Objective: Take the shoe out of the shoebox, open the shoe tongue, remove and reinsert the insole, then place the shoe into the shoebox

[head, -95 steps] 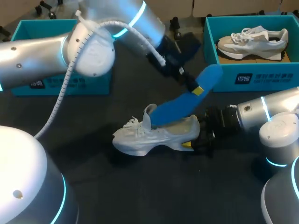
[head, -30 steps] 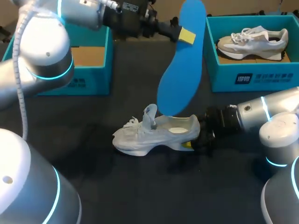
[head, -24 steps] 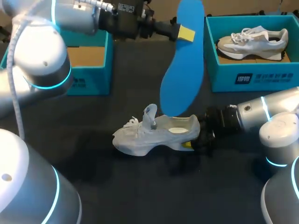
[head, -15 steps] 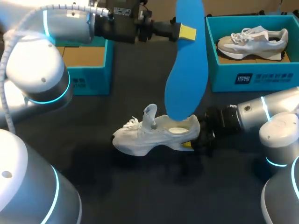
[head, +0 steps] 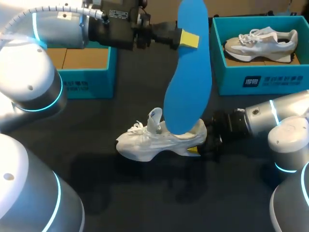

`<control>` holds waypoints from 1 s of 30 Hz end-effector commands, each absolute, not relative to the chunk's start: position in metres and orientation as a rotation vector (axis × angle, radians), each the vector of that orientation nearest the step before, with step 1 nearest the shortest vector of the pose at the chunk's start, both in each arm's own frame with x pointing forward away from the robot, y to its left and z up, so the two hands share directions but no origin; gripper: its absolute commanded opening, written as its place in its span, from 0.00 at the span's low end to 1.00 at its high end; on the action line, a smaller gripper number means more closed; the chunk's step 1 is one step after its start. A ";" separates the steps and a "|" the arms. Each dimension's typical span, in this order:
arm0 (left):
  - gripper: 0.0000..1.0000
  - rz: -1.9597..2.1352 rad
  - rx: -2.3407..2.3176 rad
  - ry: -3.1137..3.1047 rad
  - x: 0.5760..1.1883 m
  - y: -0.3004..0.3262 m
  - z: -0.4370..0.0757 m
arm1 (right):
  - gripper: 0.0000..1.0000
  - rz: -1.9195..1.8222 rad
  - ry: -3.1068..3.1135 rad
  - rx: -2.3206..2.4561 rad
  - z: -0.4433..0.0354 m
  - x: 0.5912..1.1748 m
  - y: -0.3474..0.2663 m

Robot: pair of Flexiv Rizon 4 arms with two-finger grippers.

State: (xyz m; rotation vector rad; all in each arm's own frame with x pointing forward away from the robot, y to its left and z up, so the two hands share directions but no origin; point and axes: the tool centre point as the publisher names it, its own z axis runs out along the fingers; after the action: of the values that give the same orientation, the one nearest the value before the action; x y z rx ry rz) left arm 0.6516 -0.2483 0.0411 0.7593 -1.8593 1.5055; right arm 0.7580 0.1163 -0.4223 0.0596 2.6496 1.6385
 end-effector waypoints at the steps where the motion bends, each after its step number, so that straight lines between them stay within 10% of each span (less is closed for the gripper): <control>1: 0.00 1.501 0.758 -1.862 0.652 -0.247 0.042 | 0.00 1.631 2.654 0.061 -0.424 0.758 0.118; 30: 0.00 1.526 0.660 -1.780 0.621 -0.212 0.071 | 0.00 1.631 2.654 0.061 -0.424 0.758 0.118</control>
State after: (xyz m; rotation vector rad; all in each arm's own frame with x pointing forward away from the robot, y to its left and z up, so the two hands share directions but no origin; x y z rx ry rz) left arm 0.6295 -0.2282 0.0678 0.6455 -1.7731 1.5223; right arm 0.7580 0.1164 -0.4223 0.0596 2.6496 1.6385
